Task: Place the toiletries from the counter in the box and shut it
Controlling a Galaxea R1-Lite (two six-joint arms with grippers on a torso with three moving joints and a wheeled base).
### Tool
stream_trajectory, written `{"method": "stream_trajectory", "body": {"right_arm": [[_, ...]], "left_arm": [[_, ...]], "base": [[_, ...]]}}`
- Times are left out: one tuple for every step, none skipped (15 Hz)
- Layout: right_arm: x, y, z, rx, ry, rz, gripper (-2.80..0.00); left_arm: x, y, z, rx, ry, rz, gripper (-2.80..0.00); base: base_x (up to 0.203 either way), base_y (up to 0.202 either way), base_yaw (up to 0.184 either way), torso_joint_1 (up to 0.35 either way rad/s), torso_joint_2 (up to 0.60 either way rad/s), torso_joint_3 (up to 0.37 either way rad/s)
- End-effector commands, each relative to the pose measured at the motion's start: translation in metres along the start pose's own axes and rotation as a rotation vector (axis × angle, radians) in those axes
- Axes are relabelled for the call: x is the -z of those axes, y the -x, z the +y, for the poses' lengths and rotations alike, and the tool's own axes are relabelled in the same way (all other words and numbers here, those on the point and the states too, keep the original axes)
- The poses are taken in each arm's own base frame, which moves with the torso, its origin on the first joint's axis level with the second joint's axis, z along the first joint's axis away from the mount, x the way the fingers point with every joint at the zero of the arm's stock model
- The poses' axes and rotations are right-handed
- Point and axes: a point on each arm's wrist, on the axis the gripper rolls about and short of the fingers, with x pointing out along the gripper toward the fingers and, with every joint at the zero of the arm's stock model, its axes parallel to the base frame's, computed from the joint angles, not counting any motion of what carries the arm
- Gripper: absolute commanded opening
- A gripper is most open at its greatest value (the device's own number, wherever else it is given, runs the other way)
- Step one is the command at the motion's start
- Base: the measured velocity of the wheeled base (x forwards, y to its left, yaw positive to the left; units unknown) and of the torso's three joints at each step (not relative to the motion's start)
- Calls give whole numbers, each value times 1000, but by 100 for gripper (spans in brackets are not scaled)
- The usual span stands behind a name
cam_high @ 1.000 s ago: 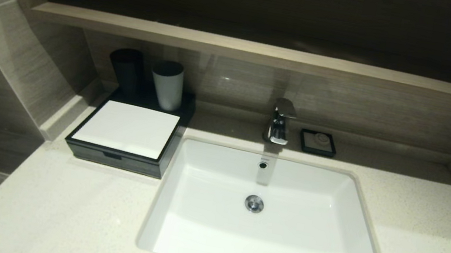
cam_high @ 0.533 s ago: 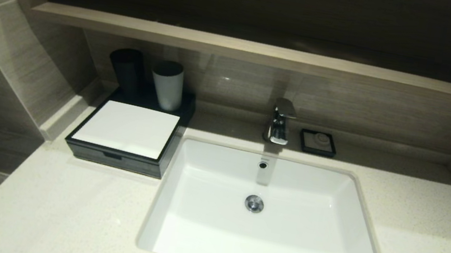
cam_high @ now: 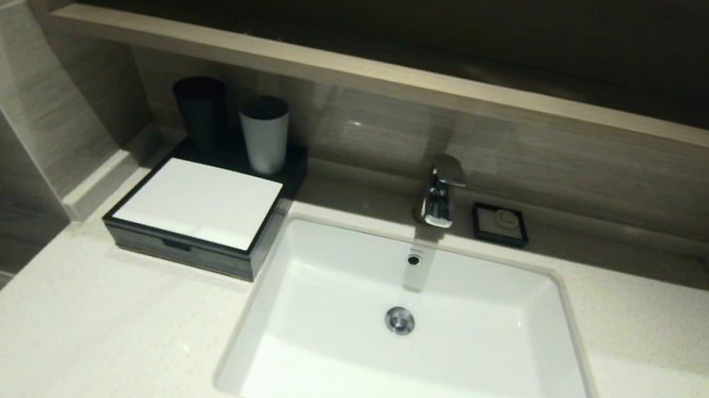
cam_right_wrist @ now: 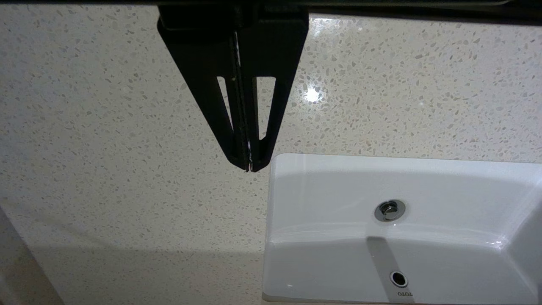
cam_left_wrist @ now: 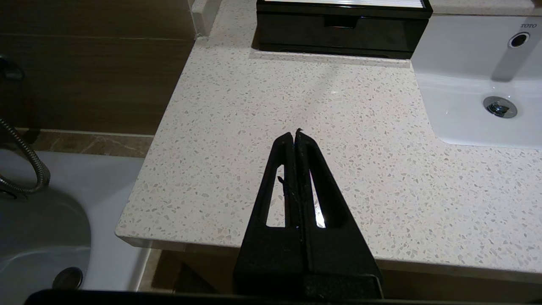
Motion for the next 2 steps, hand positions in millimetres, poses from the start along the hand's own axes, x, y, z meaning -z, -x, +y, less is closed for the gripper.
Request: {"method": "stream_trajectory", "body": {"right_arm": [[0, 0, 0, 0, 0, 0, -280], [0, 0, 0, 0, 0, -1, -280]], "left_arm": [[0, 0, 0, 1, 0, -1, -280], [0, 0, 0, 0, 0, -1, -280]], "base": [[0, 0, 0, 0, 0, 0], [0, 0, 0, 0, 0, 0]]}}
